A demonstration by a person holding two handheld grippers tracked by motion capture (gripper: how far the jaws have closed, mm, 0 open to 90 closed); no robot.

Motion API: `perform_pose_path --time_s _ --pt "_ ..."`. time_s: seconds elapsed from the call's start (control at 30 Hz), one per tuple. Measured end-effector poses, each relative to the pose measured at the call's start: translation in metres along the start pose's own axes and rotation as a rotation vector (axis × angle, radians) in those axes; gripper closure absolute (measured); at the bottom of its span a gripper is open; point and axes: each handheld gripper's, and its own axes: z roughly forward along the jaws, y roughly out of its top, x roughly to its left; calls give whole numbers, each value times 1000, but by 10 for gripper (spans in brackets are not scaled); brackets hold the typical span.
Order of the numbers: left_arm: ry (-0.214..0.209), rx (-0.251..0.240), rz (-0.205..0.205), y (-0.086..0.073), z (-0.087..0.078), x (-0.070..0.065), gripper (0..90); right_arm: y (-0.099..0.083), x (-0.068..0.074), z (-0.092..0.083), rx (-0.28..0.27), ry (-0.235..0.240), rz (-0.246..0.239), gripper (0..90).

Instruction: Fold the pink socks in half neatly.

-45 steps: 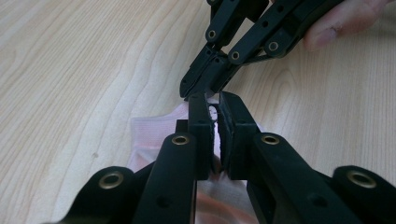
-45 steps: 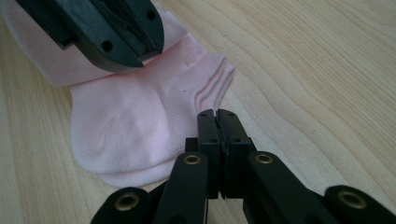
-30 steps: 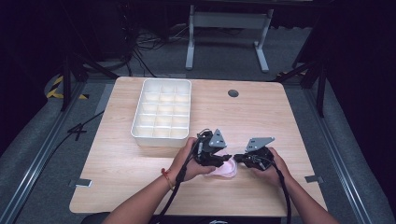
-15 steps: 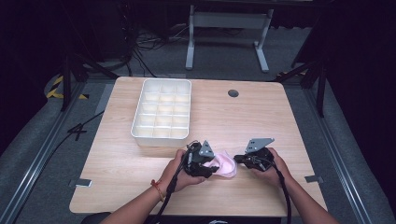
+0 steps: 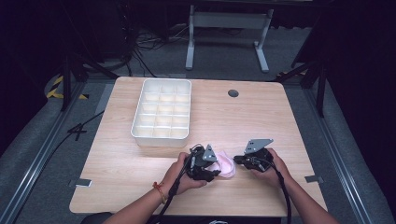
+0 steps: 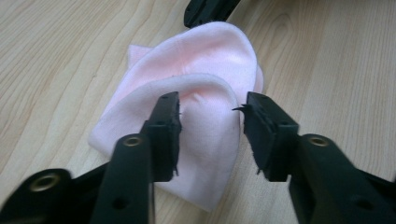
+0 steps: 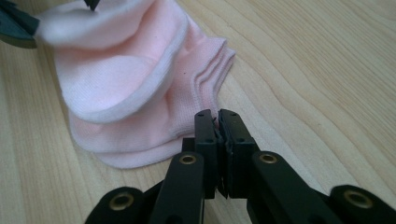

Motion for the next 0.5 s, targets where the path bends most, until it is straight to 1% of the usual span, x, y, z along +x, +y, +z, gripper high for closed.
perform_pose_path --time_s 0.03,0.1,0.13,0.17,0.23,0.27,0.33,0.37,0.4,0.43,0.47,0.5 --pt "1 4 8 0 1 0 638 0 0 0 -1 0 -1 866" --pt "7 10 11 0 3 1 715 1 -1 -1 -15 8 1 867" --pt "0 9 14 0 4 1 820 2 0 -3 -21 5 0 869" --pt "2 18 25 0 5 2 820 2 0 -3 -21 5 0 869" --pt "13 24 40 0 7 1 871 2 1 -3 -31 14 8 868" --pt "3 36 50 1 10 1 877 2 1 -2 -28 19 6 869" --pt "1 35 49 0 11 1 876 2 2 -1 -24 23 1 870" --pt "-3 23 43 1 10 0 863 2 2 -1 -23 21 1 870" --pt "5 13 41 1 8 0 805 2 3 -1 -23 23 1 870" --pt "11 14 35 2 7 -1 727 2 3 -1 -23 24 0 870" --pt "11 14 35 2 7 -1 670 2 3 -1 -23 24 0 870" --pt "-1 12 37 2 6 -1 649 1 3 -1 -20 27 0 870"
